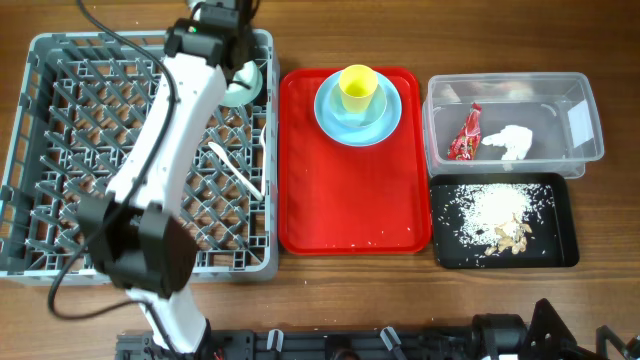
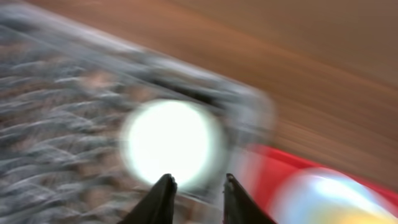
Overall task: Sort waste into correct bins and load items into the dishwasher rack
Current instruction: 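Reach the left gripper to the yellow cup on the blue saucer, then grasp the yellow cup with the left gripper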
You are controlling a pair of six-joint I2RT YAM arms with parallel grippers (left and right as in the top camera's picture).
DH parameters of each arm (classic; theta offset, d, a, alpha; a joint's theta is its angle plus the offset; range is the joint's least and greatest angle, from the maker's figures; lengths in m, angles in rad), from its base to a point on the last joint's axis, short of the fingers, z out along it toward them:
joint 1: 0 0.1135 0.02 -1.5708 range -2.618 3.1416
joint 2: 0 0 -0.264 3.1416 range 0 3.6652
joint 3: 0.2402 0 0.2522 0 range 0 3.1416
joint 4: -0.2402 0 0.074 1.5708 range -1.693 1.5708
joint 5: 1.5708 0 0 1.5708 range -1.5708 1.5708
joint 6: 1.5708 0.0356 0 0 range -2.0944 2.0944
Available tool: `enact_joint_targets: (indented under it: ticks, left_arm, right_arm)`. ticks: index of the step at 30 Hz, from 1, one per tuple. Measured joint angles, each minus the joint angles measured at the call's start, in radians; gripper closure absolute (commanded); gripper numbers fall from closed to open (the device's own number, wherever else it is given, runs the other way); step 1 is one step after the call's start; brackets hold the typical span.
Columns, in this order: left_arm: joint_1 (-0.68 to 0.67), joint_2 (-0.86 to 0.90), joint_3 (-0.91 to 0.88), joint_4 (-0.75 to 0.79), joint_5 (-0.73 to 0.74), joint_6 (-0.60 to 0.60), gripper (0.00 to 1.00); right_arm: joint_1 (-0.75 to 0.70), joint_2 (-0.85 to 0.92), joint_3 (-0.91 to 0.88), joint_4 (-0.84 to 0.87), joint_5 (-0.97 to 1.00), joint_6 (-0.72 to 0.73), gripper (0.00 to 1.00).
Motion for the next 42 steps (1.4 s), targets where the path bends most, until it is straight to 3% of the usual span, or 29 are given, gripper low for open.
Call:
enact_joint_targets:
  ticks: [2, 4, 11, 17, 23, 35, 37, 39, 42]
  left_arm:
    - [-0.072, -0.039, 0.003, 0.034, 0.158, 0.033, 0.55]
    - [-0.156, -0.042, 0.004, 0.05, 0.238, 0.07, 0.45]
    - [-0.406, 0.011, 0.003, 0.139, 0.194, 0.163, 0.5]
    - [-0.431, 0.143, 0.003, 0.154, 0.135, 0.174, 0.44]
    - [-0.402, 0.234, 0.003, 0.233, 0.061, 0.181, 0.51]
    - [-0.392, 0.338, 0.003, 0.276, 0.05, 0.184, 0.51]
    - [-0.392, 0.344, 0.003, 0.273, 0.05, 0.193, 0.63]
    - [-0.392, 0.344, 0.003, 0.274, 0.046, 0.215, 0.84]
    - [-0.392, 0.344, 0.003, 0.274, 0.015, 0.24, 0.96]
  right_arm:
    - [0.0, 0.0, 0.0, 0.0, 0.0, 0.0, 0.0]
    - [0.0, 0.0, 0.0, 0.0, 0.0, 0.0, 0.0]
    - [0.0, 0.0, 0.0, 0.0, 0.0, 0.0, 0.0]
    - [0.0, 0.0, 0.0, 0.0, 0.0, 0.0, 0.0]
    - [0.0, 0.0, 0.0, 0.0, 0.0, 0.0, 0.0]
    - [0.0, 0.0, 0.0, 0.0, 0.0, 0.0, 0.0]
    - [0.0, 0.0, 0.0, 0.0, 0.0, 0.0, 0.0]
    - [0.0, 0.0, 0.0, 0.0, 0.0, 0.0, 0.0]
    - [0.0, 0.0, 0.0, 0.0, 0.0, 0.0, 0.0]
